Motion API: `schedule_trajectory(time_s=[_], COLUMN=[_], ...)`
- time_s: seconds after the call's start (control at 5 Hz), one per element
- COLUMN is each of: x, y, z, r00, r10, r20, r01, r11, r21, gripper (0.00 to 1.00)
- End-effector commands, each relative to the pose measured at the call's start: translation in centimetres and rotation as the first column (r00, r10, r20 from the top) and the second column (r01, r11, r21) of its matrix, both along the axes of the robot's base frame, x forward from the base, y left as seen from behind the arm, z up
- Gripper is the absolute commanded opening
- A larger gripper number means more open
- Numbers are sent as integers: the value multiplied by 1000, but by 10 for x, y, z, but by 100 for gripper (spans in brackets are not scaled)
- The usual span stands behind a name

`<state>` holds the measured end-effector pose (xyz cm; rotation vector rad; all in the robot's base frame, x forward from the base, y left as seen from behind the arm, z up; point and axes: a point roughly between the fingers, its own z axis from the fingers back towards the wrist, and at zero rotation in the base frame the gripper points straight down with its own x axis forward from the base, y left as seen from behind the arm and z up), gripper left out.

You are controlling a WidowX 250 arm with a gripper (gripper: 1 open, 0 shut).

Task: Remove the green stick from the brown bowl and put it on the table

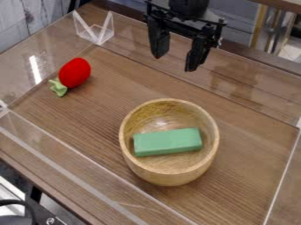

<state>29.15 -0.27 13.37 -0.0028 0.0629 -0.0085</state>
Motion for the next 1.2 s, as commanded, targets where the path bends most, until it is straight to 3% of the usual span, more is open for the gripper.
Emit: schedule_trajectory(time_s=[0.0, 0.2, 0.4, 0.8, 1.0], x=[1, -5, -10, -26, -27], y=[4, -3, -7, -36, -47], z=[-12, -25, -33, -73, -78], r00=[994, 975, 960, 908, 844], r10=[-101, -217, -277, -417, -537], r20=[-29, -46, -44, -29, -6], r01=[101, 216, 276, 416, 537], r11=[995, 976, 961, 909, 843], r21=[-12, -30, -36, -36, -21], gripper=[100, 100, 100, 100, 100])
